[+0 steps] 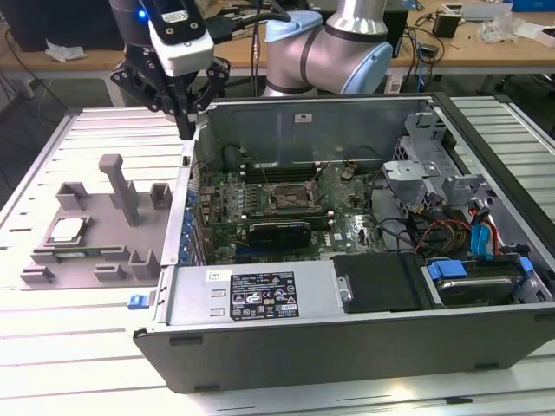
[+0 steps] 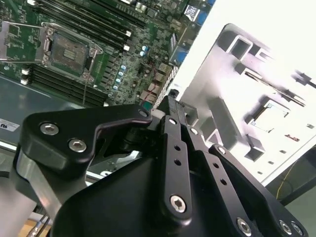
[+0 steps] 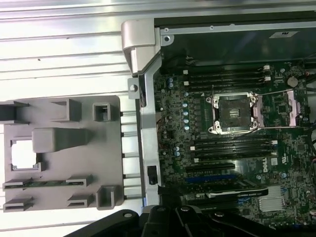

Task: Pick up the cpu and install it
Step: 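Reach for the cpu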

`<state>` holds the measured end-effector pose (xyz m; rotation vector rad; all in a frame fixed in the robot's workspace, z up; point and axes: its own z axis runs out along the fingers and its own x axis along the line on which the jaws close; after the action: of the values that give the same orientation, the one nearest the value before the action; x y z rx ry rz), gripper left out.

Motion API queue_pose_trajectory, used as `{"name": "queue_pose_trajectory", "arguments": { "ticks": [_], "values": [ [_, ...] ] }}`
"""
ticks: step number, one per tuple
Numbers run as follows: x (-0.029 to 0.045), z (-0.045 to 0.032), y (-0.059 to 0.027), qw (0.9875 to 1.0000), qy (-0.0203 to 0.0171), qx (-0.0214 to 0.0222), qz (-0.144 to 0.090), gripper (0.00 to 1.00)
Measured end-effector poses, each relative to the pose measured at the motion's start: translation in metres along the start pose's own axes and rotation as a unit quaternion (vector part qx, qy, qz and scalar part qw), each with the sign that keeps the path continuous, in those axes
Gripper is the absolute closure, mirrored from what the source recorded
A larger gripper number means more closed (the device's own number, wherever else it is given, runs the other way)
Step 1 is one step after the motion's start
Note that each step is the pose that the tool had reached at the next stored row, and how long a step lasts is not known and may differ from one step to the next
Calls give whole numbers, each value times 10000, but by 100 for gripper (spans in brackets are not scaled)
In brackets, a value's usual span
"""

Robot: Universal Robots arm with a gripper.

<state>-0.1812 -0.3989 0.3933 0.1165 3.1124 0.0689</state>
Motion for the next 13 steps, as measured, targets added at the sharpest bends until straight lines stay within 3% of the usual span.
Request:
{"name": "queue_pose_trajectory", "arguments": {
  "ticks": [13],
  "values": [
    [237, -7, -18, 10000, -5, 0, -1, 89]
  ]
}}
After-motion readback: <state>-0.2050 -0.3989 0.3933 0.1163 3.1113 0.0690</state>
